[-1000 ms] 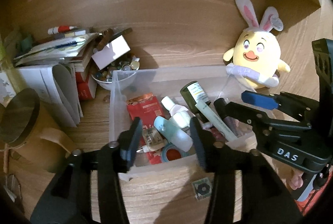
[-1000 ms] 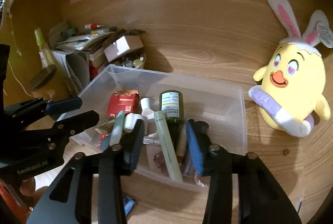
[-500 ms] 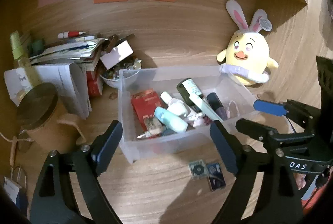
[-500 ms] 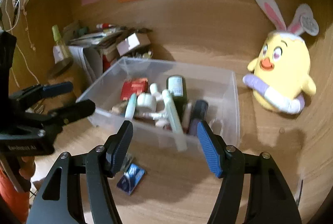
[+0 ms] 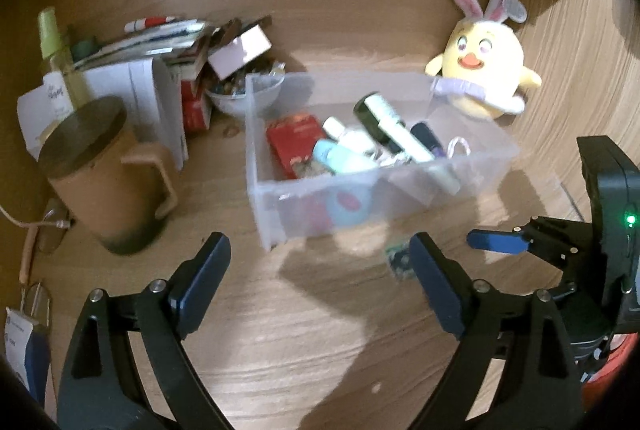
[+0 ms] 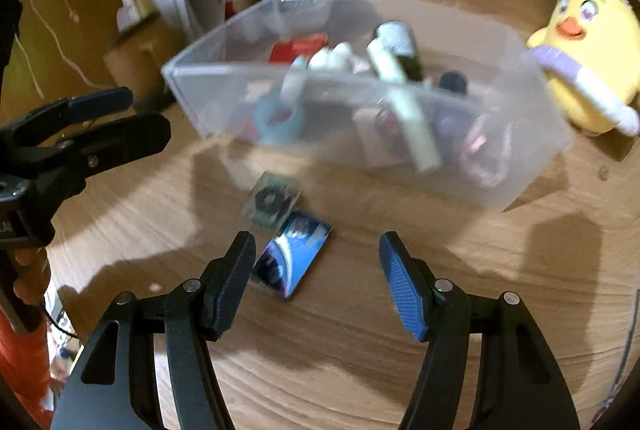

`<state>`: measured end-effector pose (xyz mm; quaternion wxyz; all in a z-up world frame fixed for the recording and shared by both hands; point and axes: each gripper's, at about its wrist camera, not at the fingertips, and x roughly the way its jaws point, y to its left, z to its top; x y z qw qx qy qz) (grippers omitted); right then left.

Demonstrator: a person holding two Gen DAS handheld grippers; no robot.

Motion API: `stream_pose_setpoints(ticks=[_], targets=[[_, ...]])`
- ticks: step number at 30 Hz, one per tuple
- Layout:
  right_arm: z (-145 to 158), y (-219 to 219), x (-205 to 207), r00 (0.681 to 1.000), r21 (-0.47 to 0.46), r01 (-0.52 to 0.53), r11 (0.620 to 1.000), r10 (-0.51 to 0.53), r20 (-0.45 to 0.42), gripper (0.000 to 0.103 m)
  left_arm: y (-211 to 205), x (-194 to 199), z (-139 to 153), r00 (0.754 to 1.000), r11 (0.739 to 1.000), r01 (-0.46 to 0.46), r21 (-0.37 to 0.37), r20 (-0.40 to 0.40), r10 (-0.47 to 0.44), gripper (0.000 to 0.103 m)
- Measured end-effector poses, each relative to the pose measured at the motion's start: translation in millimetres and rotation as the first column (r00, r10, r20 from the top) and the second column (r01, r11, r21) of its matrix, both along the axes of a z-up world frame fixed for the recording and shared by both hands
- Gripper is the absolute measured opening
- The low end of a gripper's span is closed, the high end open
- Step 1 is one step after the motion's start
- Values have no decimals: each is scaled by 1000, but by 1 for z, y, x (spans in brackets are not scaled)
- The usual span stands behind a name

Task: Organize objects
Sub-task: 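Move both tools back toward the blue Max card pack and green square item, then grasp the blue Max card pack with the right tool while the left tool grasps the green square item, then carry the Max card pack and green square item up over the clear box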

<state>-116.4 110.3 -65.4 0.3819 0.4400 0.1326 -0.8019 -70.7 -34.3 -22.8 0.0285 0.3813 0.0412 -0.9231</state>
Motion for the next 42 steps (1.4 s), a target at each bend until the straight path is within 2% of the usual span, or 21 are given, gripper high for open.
stream_pose_setpoints(ticks=[8,11,13,14,17,23,24,26,30,32,33,35,36,42], targets=[[-8,-10,9,997,58,-18,998,23,-77,59,1,2,-18,998,1000,8,22,57,-9,91],[-7,-5,8,995,58,-10,998,15,-97,43,6,-2,-25,997,999,19,30,79,-22,91],[-6,1,5,996,46,-4,999,8,-89,27,12,-5,-28,996,999,28,27,89,-31,91],[-5,4,3,996,40,2,999,1,-84,25,13,-5,-29,995,999,33,28,93,-35,91],[-5,16,-3,998,5,21,1000,-21,-56,25,22,-11,-33,992,997,58,43,110,-62,91],[-5,34,-11,996,-9,71,997,-71,-55,25,38,-26,-42,985,995,92,38,143,-97,90],[-5,36,-12,996,-10,74,997,-74,-57,25,40,-27,-43,984,995,96,37,146,-100,88],[-2,42,-13,994,-15,85,996,-86,-64,25,44,-31,-45,982,994,104,35,153,-108,74],[2,49,-14,993,-35,94,995,-96,-68,25,51,-39,-50,977,992,120,49,171,-126,61],[3,50,-14,993,-44,96,994,-99,-69,25,53,-40,-50,978,992,121,37,165,-126,50],[4,50,-14,993,-48,96,994,-99,-69,25,55,-41,-50,978,991,128,34,164,-131,47],[5,50,-14,993,-56,96,994,-100,-68,25,57,-41,-50,977,990,135,40,161,-140,28],[6,50,-14,993,-61,96,993,-100,-68,25,57,-42,-50,976,990,138,43,163,-143,24],[12,55,-12,992,-88,98,991,-105,-76,25,54,-41,-49,981,992,117,50,150,-123,24]])
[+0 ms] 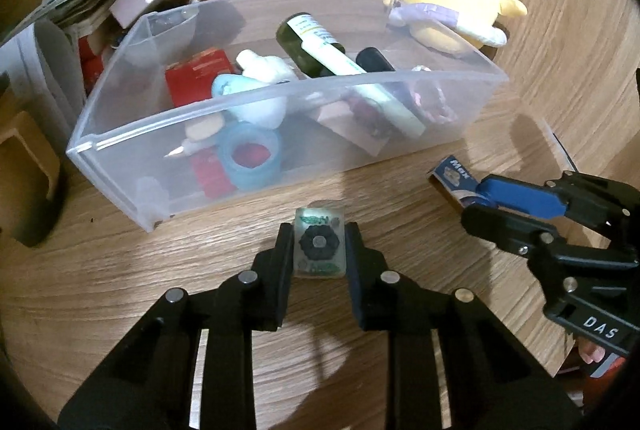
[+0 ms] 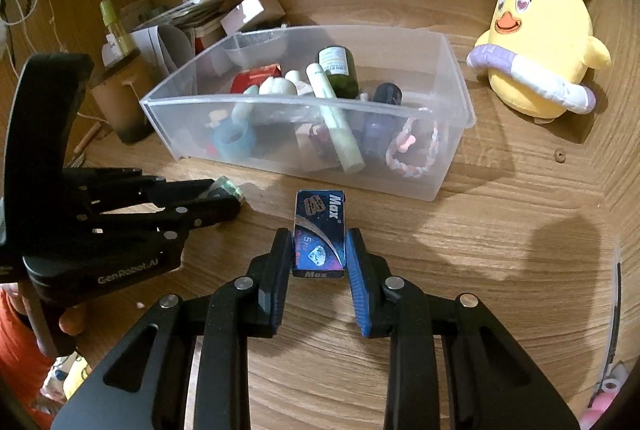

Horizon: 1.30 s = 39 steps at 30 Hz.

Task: Organize objects
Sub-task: 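Carry the Max card pack and green square item up over the clear box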

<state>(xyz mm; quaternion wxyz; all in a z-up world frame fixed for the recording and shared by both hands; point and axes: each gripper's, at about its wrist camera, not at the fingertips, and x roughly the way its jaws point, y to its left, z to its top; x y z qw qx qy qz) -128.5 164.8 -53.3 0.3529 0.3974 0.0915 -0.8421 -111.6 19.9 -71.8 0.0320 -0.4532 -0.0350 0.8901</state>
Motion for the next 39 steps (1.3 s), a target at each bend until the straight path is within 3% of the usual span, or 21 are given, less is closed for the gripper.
stream_pose_setpoints(ticks=[11,24,39], targets=[[23,4,7,998,-22,-3,1000,2,-64,25,-12,15,31,994,999,-28,16,-105,29,24],[57,8,5,991,-86,14,996,-26,-135,25,-26,34,82,965,998,-56,27,-256,61,24],[74,-10,-5,986,-135,-13,991,-10,-166,25,-33,23,116,936,996,-85,26,-342,89,24]])
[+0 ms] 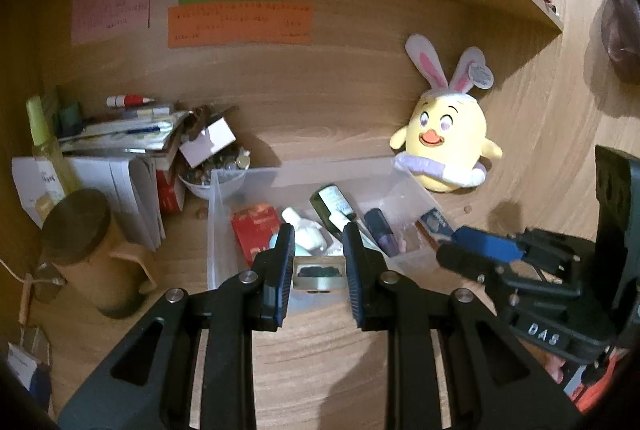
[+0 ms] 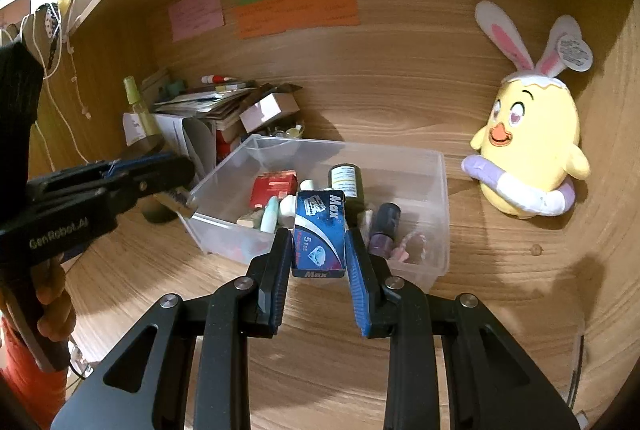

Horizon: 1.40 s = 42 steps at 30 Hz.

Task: Organize objects
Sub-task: 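Carry the Max card pack and green square item up over the clear box, then lower both items into the box and open both tools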

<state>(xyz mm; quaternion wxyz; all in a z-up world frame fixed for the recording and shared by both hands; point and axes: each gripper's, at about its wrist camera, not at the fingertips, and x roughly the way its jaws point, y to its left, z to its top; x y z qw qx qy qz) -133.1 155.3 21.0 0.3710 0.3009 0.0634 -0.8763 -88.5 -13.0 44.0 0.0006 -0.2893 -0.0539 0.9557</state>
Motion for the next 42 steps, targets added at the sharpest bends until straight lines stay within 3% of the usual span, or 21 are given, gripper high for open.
stream_pose_setpoints(ticks=[8,21,33,42], targets=[[-9,-11,-15,1000,10,-1,1000,1,22,25,-4,-27,0,1000,1000,6,2,15,-6,24],[-32,-25,-59,996,77,37,996,-43,82,25,-14,-76,-43,992,1000,-17,26,128,14,24],[-48,-40,-74,994,113,53,992,-63,89,25,-19,-92,-66,981,998,-6,65,192,-7,24],[-42,-41,-70,995,117,31,993,-42,93,32,-19,-85,-61,982,997,3,82,188,-18,24]])
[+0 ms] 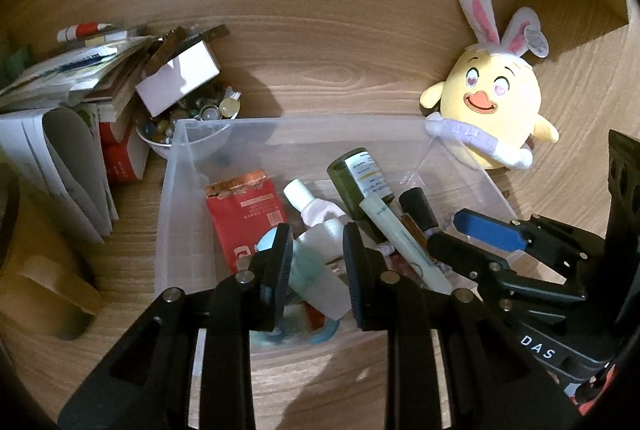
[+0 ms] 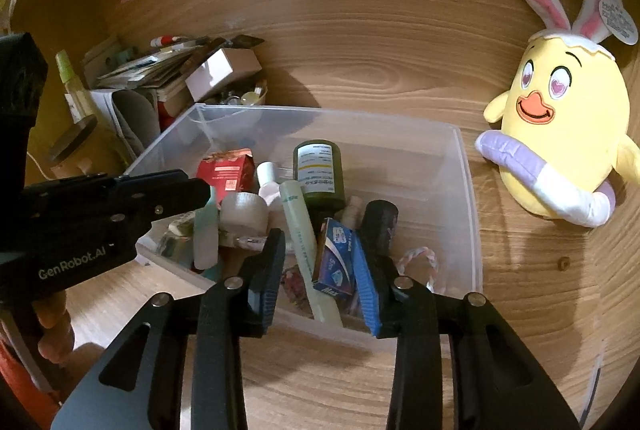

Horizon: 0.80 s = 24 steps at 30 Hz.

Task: Organize objects
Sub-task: 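Lower both items into the box and open both tools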

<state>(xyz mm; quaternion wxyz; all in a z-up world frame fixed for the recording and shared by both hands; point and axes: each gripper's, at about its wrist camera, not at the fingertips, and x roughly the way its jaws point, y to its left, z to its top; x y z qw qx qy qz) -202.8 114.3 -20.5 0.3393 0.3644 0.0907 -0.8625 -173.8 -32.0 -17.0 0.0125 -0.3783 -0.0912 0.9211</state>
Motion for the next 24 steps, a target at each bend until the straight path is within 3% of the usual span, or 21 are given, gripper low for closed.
stream_pose_setpoints(ticks=[12,15,18,22,24], targets=[[24,18,22,999,-41,6,999,-8,-54,38,2,30,16,998,1000,-6,-12,-59,6,24],[30,25,31,996,-50,16,999,-20,-82,49,1,38,16,998,1000,-9,-15,-66,8,25],[35,31,40,992,-51,25,998,-31,-121,58,2,48,15,997,1000,-14,-27,-75,12,36],[38,37,51,985,-46,31,998,-38,-170,72,4,60,16,994,998,-37,-44,-105,32,60],[39,38,57,980,-43,35,998,-43,-196,78,5,64,16,993,998,-39,-50,-114,33,63]])
